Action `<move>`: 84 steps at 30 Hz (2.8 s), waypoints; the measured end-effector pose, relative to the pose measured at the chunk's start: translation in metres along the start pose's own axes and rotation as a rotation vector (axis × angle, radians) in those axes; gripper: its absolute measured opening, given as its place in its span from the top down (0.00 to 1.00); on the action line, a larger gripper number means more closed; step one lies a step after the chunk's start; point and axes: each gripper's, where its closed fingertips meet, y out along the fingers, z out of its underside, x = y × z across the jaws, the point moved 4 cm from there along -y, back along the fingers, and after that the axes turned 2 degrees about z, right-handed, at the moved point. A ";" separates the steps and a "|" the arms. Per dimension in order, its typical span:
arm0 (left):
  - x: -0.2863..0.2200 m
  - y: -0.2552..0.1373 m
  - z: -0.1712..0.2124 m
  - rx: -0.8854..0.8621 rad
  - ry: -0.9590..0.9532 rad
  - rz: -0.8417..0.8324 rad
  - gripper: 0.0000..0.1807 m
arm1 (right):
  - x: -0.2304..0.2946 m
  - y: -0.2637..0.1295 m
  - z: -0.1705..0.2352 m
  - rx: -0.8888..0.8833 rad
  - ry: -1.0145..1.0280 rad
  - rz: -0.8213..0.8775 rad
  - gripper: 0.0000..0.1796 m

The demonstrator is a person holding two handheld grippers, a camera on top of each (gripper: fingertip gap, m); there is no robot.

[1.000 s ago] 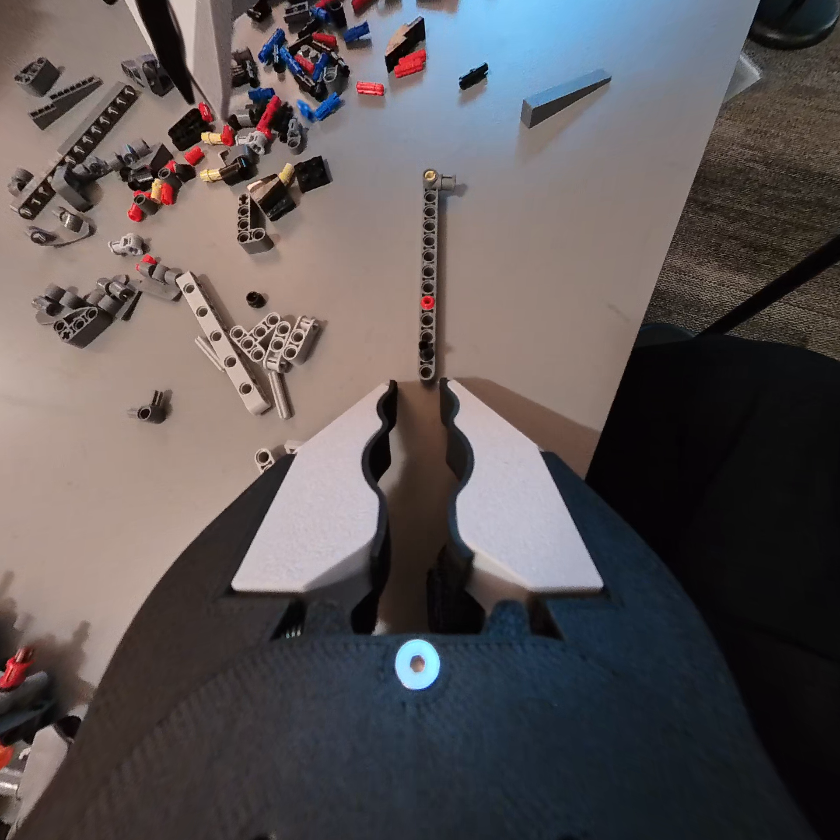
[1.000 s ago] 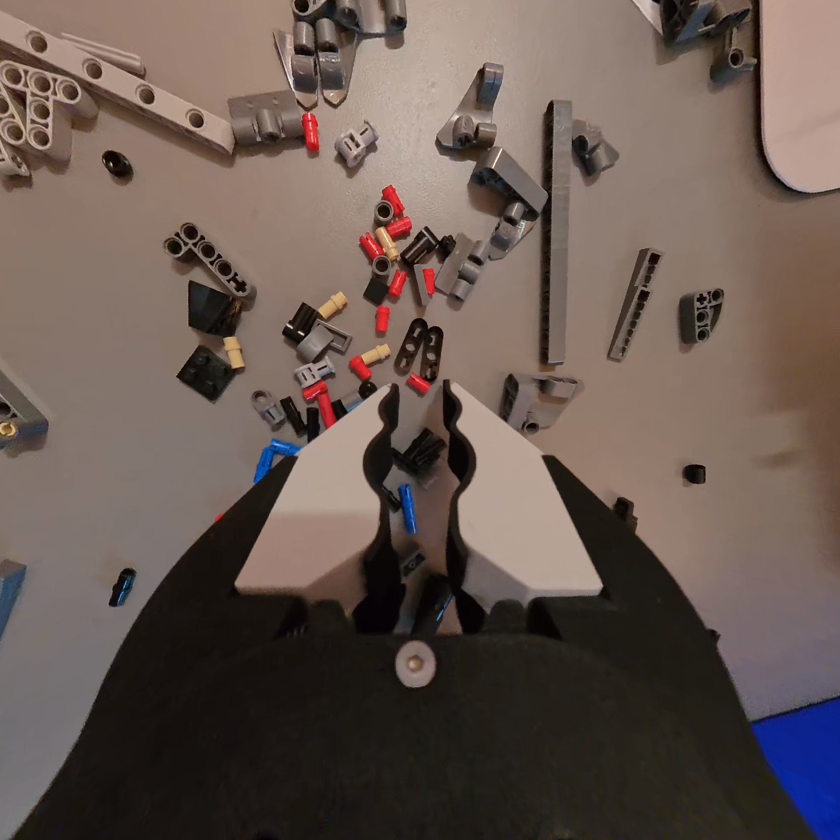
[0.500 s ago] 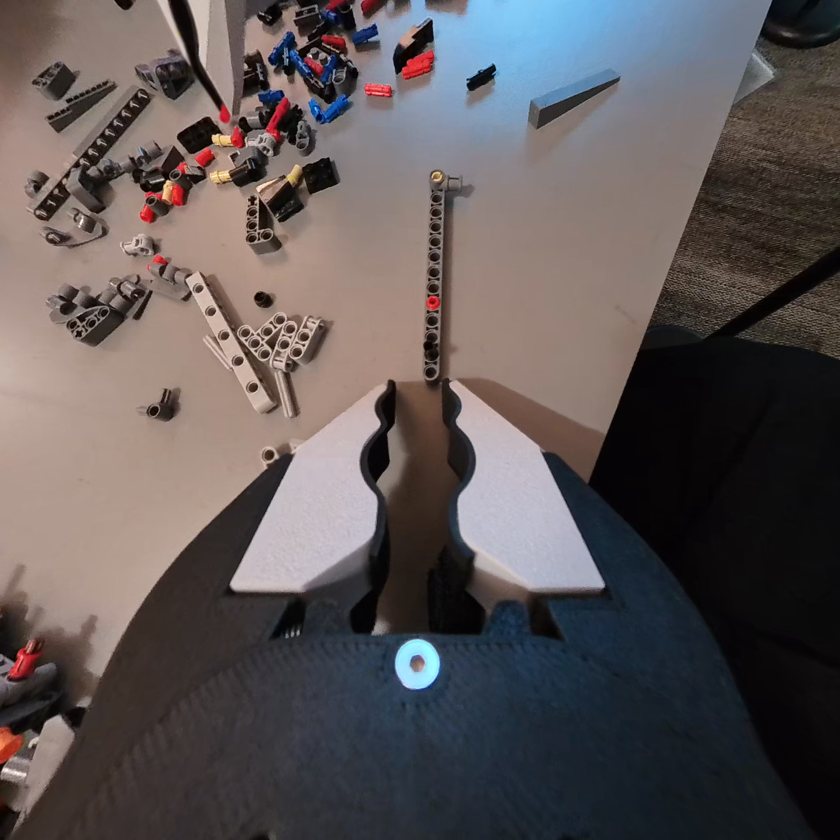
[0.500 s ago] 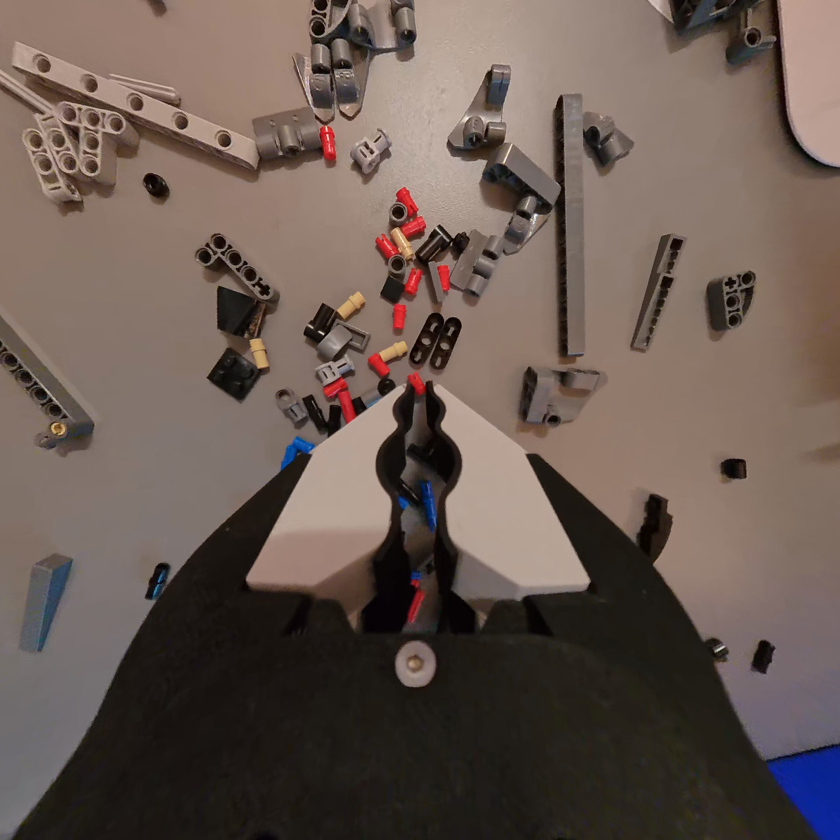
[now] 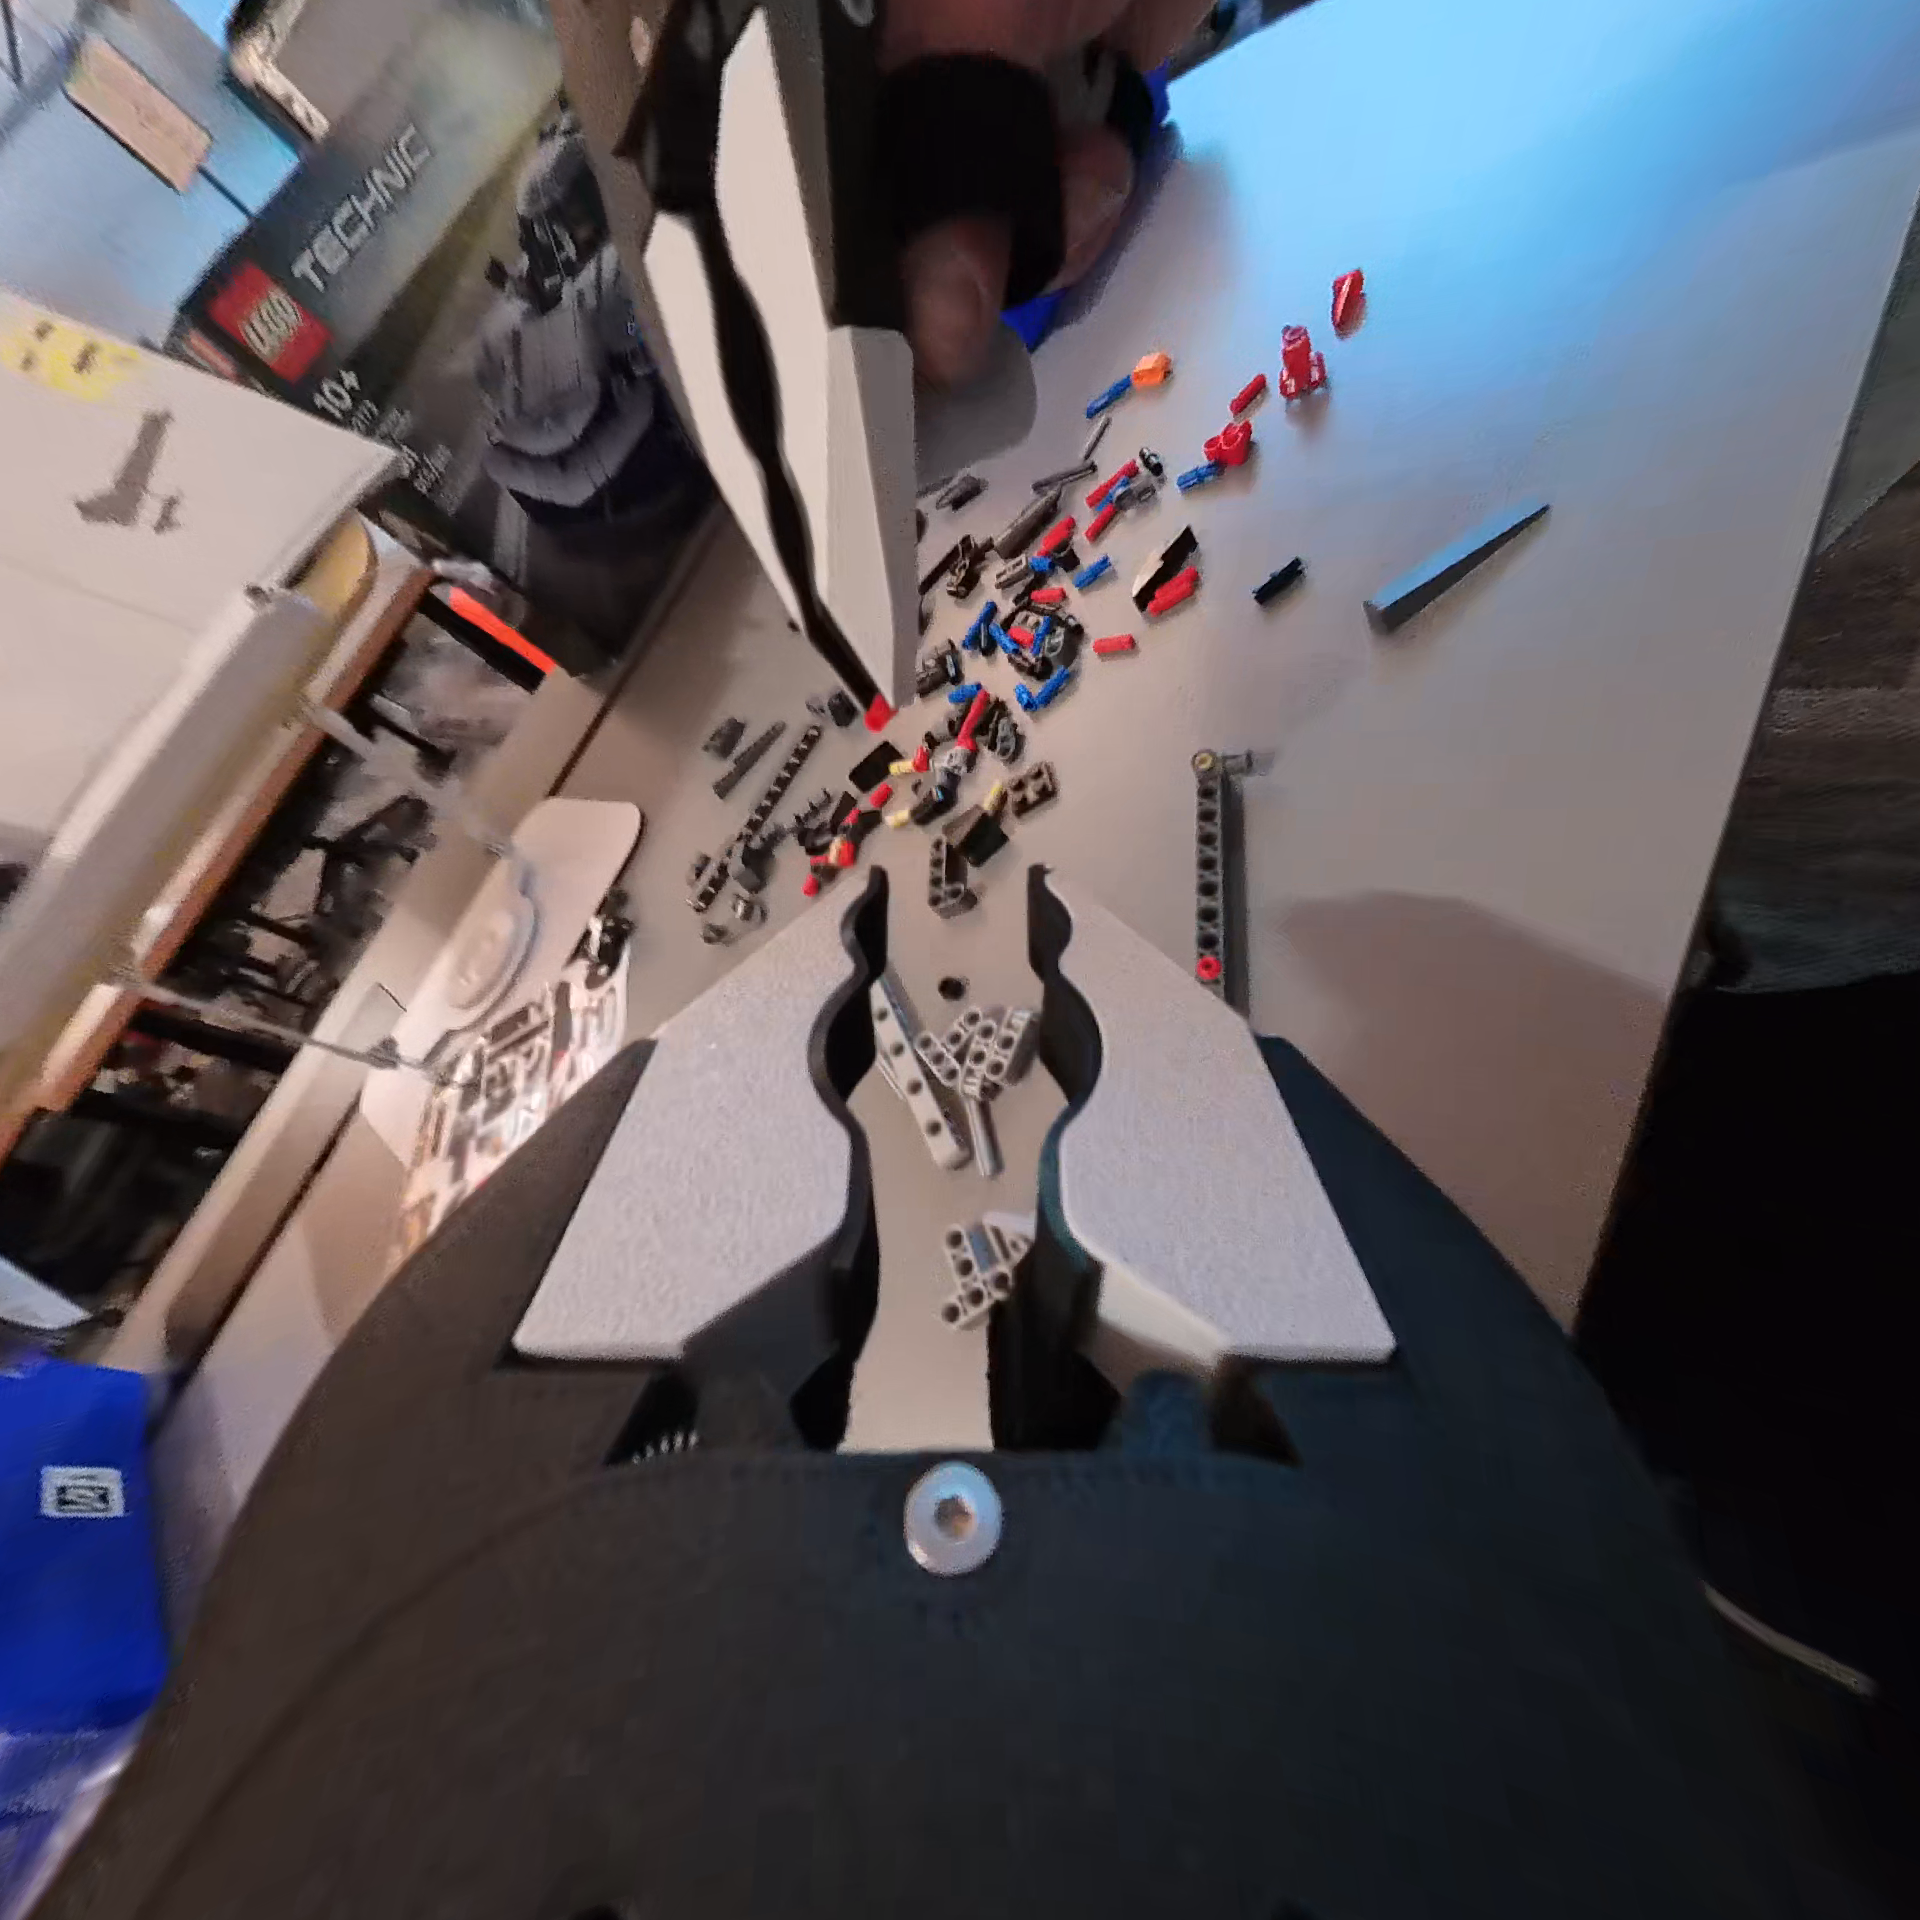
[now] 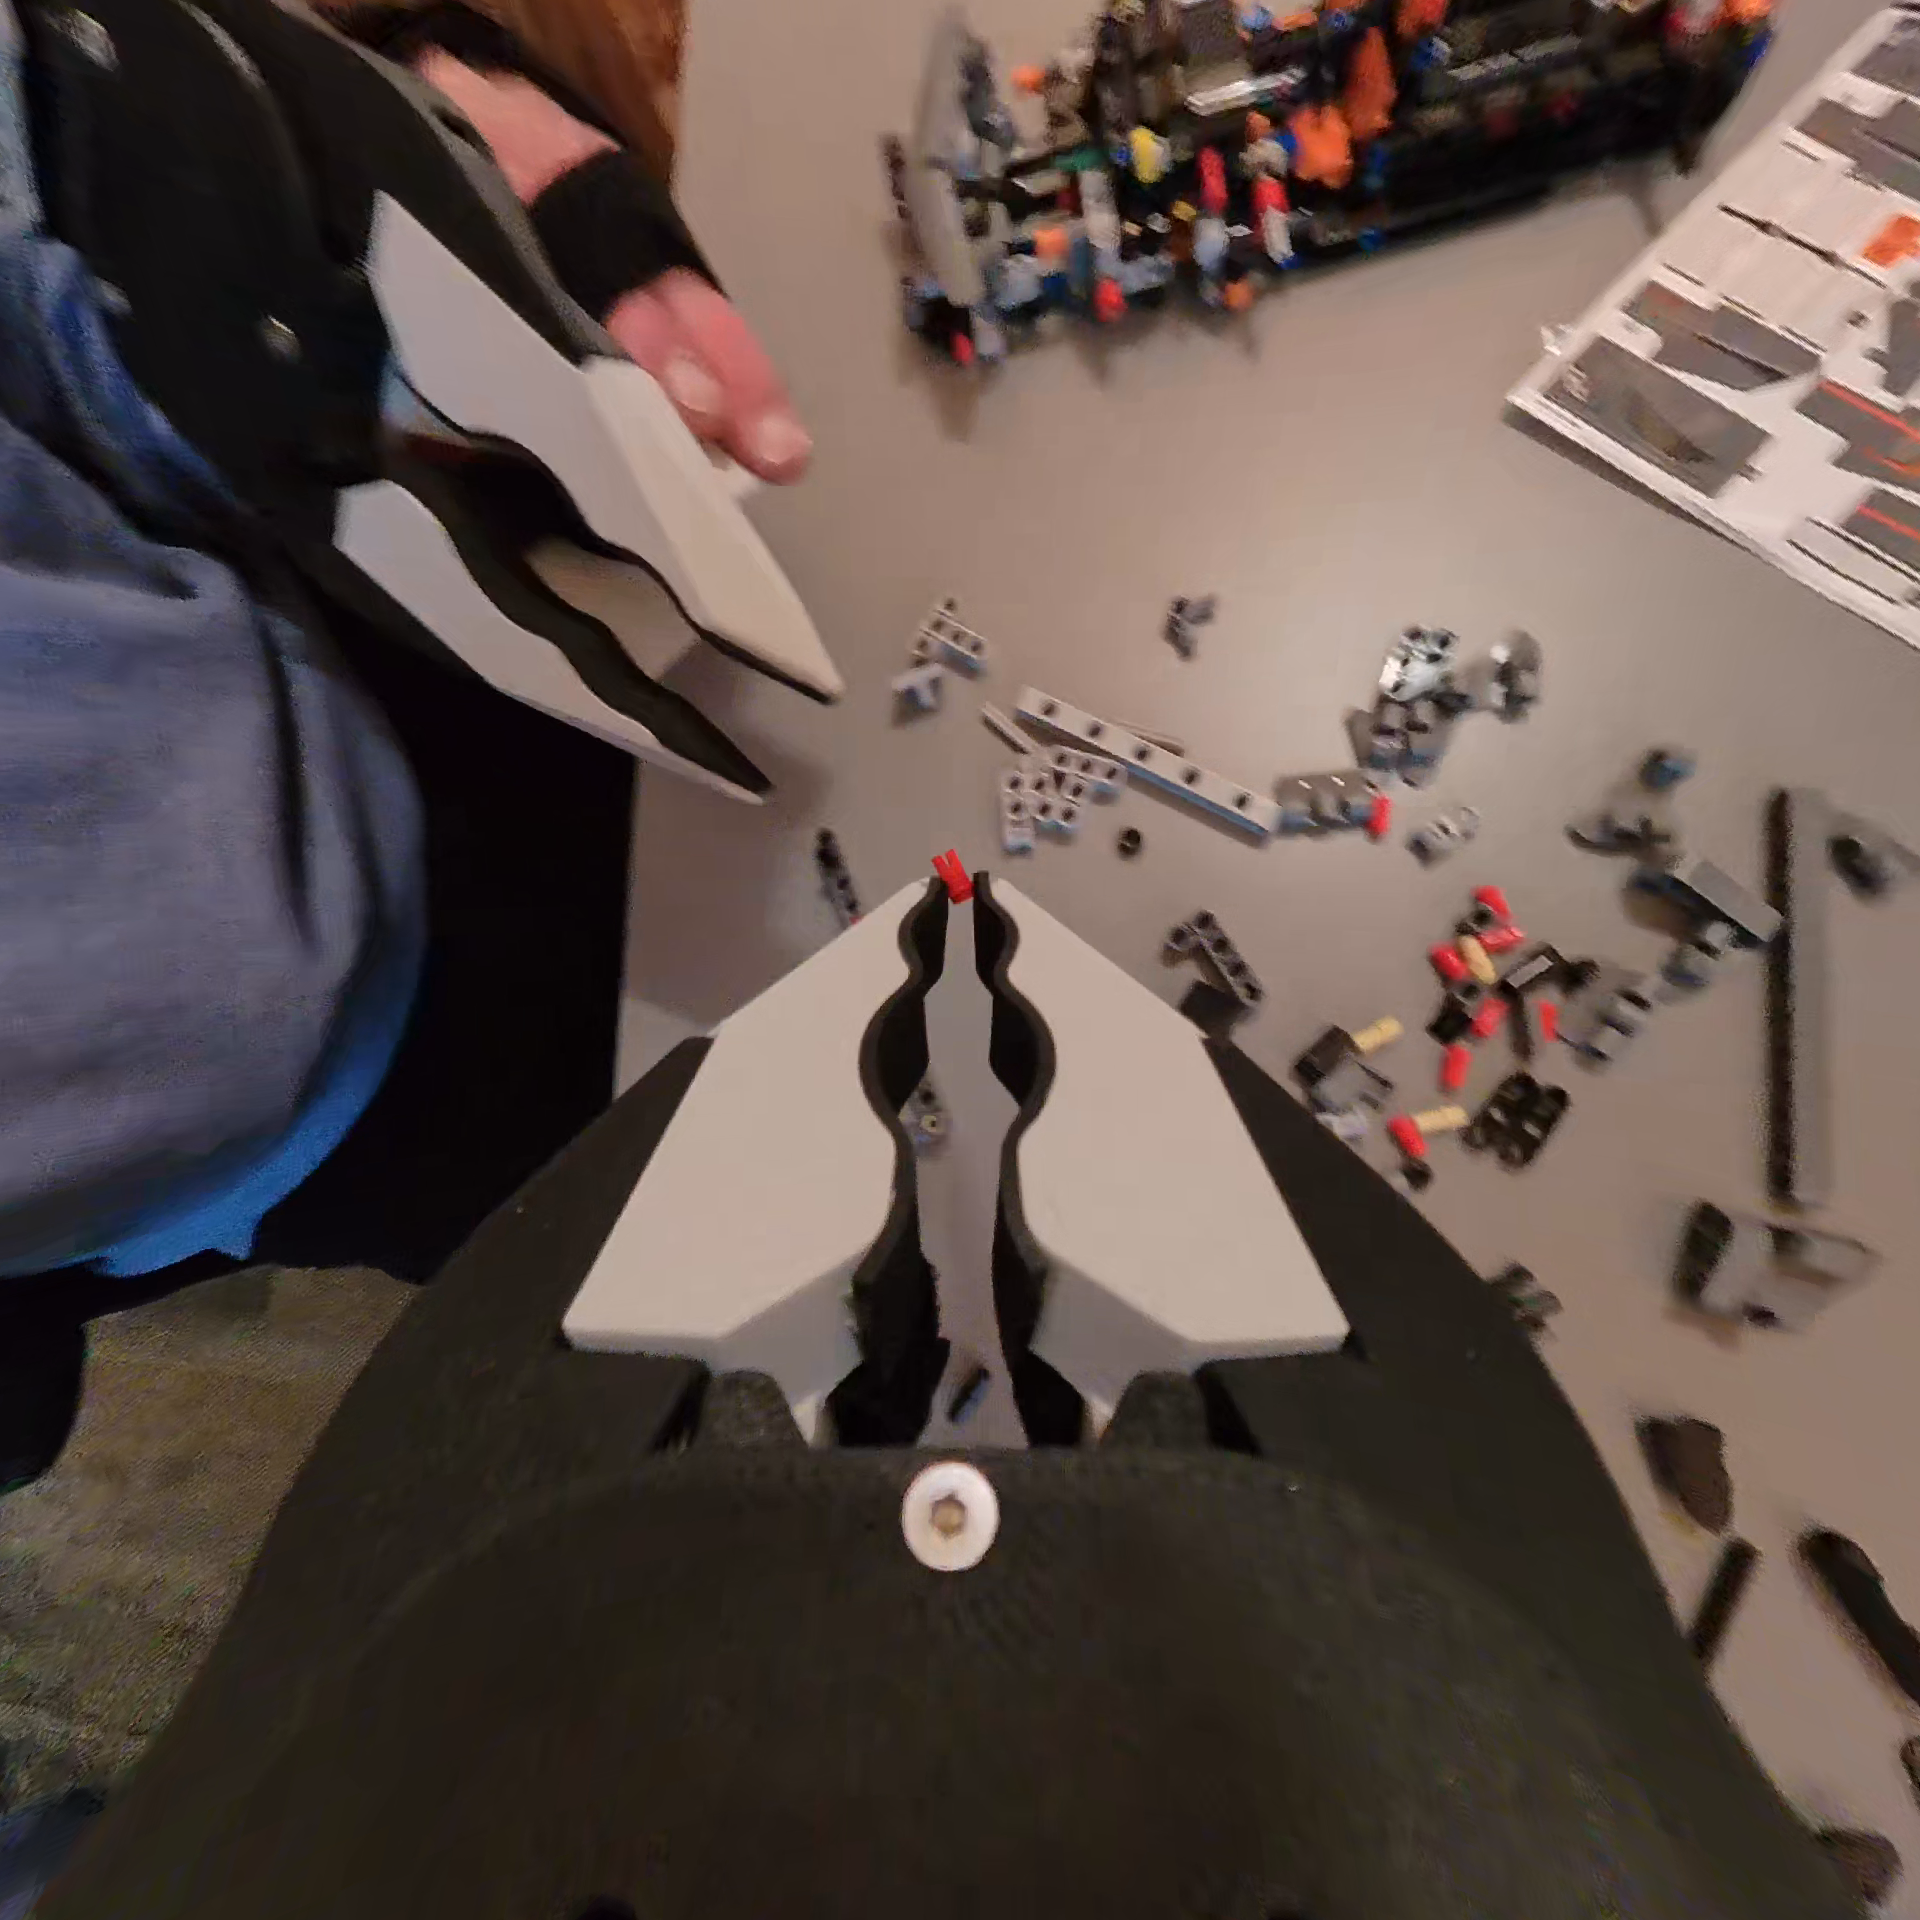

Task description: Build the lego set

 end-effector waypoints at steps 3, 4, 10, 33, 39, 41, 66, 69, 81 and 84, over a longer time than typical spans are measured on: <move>0.002 0.002 -0.007 -0.017 0.055 -0.039 0.87 | 0.020 0.002 -0.010 0.000 -0.016 -0.065 0.99; 0.002 0.002 -0.010 -0.028 0.065 -0.052 0.88 | 0.025 0.003 -0.012 0.008 -0.019 -0.081 1.00; 0.001 -0.005 -0.023 -0.084 0.136 -0.098 0.90 | 0.039 0.008 -0.015 0.038 -0.016 -0.128 0.99; 0.013 -0.017 -0.033 -0.228 0.002 -0.112 0.99 | 0.039 -0.007 -0.033 -0.176 0.056 -0.171 0.94; 0.031 -0.034 -0.048 -0.467 -0.342 0.045 0.99 | 0.053 -0.031 -0.048 -0.374 -0.099 -0.053 0.97; 0.035 -0.038 -0.052 -0.539 -0.439 0.130 0.99 | 0.059 -0.032 -0.048 -0.378 -0.166 0.008 0.96; 0.034 -0.042 -0.060 -0.723 -0.775 0.458 0.99 | 0.082 -0.042 -0.053 -0.472 -0.336 0.062 0.99; 0.034 -0.041 -0.059 -0.720 -0.784 0.463 0.99 | 0.081 -0.041 -0.052 -0.469 -0.328 0.062 1.00; 0.035 -0.038 -0.058 -0.715 -0.811 0.449 0.96 | 0.078 -0.040 -0.052 -0.486 -0.309 0.074 1.00; 0.036 -0.038 -0.058 -0.710 -0.816 0.436 0.96 | 0.078 -0.041 -0.052 -0.482 -0.311 0.084 1.00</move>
